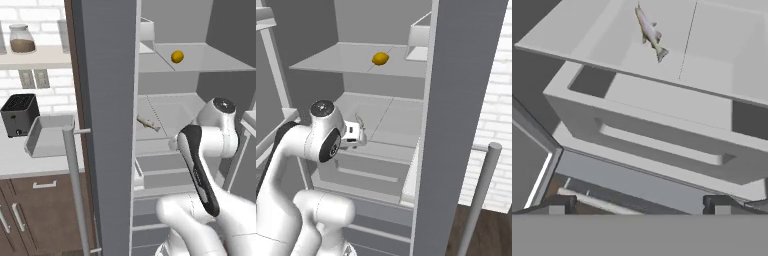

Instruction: Place one lemon and one fish in each tupperware on the nearby counter, to pack two identical lunches.

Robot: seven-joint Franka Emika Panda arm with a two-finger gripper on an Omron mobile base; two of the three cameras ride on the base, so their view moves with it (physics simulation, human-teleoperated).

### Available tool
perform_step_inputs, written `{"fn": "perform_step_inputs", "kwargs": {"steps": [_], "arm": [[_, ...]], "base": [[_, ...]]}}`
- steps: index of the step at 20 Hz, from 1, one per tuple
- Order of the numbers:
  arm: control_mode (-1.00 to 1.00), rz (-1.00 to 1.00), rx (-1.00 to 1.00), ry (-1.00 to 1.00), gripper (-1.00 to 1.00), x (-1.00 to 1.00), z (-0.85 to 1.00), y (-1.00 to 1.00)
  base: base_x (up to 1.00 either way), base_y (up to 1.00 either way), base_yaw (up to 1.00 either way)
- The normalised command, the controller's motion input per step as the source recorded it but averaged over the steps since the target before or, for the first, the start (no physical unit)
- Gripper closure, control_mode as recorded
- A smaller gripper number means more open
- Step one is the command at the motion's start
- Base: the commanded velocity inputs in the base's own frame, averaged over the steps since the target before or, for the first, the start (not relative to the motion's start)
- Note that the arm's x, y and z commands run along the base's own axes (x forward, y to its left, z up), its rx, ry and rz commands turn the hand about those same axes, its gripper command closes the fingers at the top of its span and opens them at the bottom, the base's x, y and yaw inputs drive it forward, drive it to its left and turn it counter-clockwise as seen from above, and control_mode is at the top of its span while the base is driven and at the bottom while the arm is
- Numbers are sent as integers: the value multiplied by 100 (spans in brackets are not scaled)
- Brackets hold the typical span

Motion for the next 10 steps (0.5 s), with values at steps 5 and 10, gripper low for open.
{"fn": "perform_step_inputs", "kwargs": {"steps": [5, 10], "arm": [[-100, 7, 0, -1, -100, 100, 0, 1], [-100, 0, 0, 4, -100, 100, 0, 1]], "base": [[0, 0, 0], [0, 0, 0]]}}
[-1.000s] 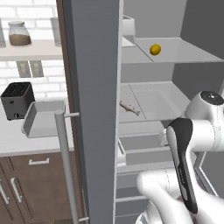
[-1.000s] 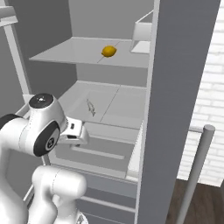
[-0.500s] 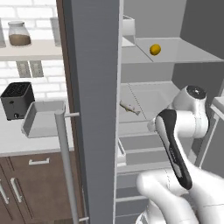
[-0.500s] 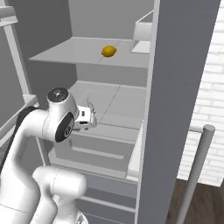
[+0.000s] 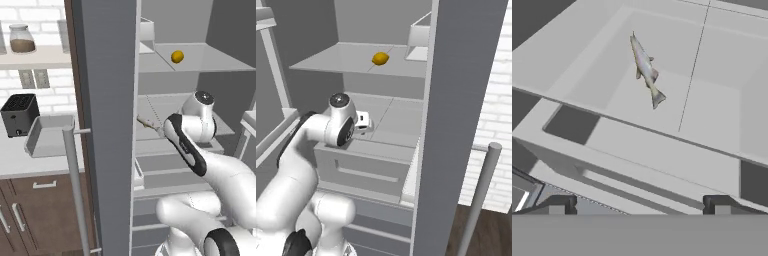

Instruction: Place one lemon and one fish in each tupperware on the nearby counter, to pack two identical lunches.

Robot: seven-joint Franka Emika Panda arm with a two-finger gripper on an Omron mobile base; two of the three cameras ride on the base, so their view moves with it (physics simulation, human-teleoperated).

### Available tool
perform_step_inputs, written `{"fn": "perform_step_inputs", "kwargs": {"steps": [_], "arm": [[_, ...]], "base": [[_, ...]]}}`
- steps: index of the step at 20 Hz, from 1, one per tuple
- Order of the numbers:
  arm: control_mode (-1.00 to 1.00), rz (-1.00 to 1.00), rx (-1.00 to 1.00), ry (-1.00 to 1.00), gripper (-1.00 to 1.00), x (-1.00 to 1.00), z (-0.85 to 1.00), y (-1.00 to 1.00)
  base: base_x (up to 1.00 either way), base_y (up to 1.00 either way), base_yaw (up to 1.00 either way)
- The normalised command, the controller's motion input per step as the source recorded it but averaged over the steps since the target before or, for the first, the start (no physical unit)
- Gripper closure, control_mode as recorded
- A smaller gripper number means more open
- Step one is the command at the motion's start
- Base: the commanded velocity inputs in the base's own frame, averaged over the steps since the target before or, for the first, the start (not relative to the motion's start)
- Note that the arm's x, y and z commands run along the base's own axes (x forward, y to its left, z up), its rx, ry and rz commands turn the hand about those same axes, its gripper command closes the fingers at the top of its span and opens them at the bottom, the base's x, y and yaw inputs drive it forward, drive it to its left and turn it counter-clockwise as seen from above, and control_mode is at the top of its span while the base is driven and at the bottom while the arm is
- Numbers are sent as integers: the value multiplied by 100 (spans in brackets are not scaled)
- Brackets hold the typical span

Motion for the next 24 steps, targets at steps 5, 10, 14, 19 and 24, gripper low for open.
{"fn": "perform_step_inputs", "kwargs": {"steps": [5, 10, 14, 19, 24], "arm": [[-100, 0, 0, 4, -100, 100, -6, 12], [-100, 0, 0, 6, -100, 89, -16, 16], [-100, 3, 0, 3, -100, 72, -31, 12], [-100, 5, 0, 2, -100, 75, -33, 1], [-100, 5, 0, 8, -100, 67, -57, 8]], "base": [[0, 0, 0], [0, 0, 0], [0, 0, 0], [0, 0, 0], [0, 0, 0]]}}
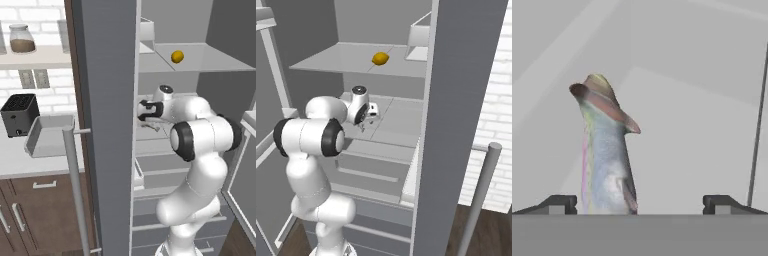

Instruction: Place one lemon and one fish in each tupperware on the nearby counter, to pack two identical lunches.

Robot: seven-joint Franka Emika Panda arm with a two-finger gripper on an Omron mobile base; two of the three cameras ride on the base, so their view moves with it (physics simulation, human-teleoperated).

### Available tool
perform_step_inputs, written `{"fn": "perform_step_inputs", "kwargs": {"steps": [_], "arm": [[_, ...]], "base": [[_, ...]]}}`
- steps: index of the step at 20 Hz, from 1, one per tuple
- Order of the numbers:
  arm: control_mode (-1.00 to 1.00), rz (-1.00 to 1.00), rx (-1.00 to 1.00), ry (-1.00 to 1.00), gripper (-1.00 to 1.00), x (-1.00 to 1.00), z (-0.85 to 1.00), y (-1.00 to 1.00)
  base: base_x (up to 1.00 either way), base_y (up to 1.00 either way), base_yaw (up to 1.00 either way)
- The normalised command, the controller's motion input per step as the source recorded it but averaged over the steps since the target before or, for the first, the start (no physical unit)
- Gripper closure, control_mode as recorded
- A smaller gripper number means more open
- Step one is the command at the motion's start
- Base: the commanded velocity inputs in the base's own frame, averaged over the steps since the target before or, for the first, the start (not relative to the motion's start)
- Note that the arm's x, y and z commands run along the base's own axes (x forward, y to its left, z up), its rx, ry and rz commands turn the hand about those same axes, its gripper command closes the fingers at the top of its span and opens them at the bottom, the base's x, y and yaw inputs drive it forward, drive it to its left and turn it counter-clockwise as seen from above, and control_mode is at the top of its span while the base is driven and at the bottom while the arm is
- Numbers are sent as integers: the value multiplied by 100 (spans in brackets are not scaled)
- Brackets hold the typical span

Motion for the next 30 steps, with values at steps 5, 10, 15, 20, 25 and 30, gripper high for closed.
{"fn": "perform_step_inputs", "kwargs": {"steps": [5, 10, 15, 20, 25, 30], "arm": [[-100, 2, 0, 12, -100, 34, -64, 16], [-100, 0, -1, 13, 100, -31, -78, 31], [-100, 0, -2, -1, 100, -89, -47, 10], [-100, 0, 0, -9, 100, -100, -10, 0], [-100, 0, 0, -17, 100, -100, 39, -3], [-100, 0, 0, -10, 100, -100, 84, -15]], "base": [[0, 0, 0], [0, 0, 0], [0, 0, 0], [0, 0, 0], [0, 0, 0], [0, 0, 0]]}}
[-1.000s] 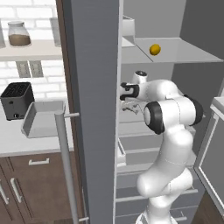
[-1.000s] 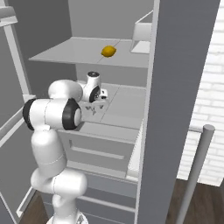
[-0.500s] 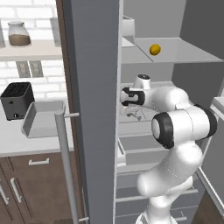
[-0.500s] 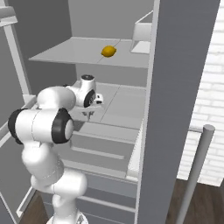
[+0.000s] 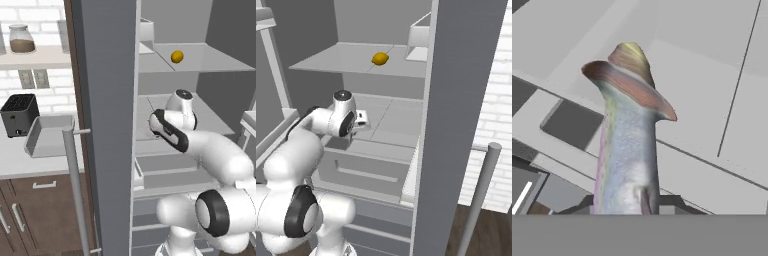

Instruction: Place one lemon and one fish in each tupperware on the nearby counter, to pack two identical lunches.

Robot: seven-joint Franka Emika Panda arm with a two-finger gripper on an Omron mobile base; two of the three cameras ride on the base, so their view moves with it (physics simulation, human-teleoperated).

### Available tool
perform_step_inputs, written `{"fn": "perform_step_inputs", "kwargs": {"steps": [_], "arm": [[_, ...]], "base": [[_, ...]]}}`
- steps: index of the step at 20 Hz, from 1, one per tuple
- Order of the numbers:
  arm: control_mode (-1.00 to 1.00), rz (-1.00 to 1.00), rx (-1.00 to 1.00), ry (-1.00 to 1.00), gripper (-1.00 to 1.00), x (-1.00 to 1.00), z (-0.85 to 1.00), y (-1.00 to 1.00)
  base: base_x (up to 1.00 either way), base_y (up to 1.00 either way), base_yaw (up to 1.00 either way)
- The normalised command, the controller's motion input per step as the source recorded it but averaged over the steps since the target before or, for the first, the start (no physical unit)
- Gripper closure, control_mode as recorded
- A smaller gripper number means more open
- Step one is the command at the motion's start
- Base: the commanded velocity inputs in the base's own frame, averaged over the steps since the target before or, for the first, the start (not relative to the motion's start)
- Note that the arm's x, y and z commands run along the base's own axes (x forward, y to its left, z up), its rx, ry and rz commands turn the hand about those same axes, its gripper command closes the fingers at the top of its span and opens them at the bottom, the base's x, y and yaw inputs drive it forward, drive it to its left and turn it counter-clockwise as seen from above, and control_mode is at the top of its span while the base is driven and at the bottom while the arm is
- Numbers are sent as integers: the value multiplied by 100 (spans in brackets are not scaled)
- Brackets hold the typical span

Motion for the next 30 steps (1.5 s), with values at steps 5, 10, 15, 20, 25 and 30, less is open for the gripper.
{"fn": "perform_step_inputs", "kwargs": {"steps": [5, 10, 15, 20, 25, 30], "arm": [[-100, 0, 1, -6, 100, -100, 73, -21], [-100, 0, 1, -3, 100, -100, 63, -10], [-100, 0, 0, -1, 100, -100, 47, 0], [-100, 0, 0, 0, 100, -100, 21, 0], [100, 0, 0, 0, 100, 0, 0, 0], [100, 0, 0, 0, 100, 0, 0, 0]], "base": [[0, 0, 0], [0, 0, 0], [0, 0, 0], [0, 0, 0], [-100, 0, 0], [-100, 8, 3]]}}
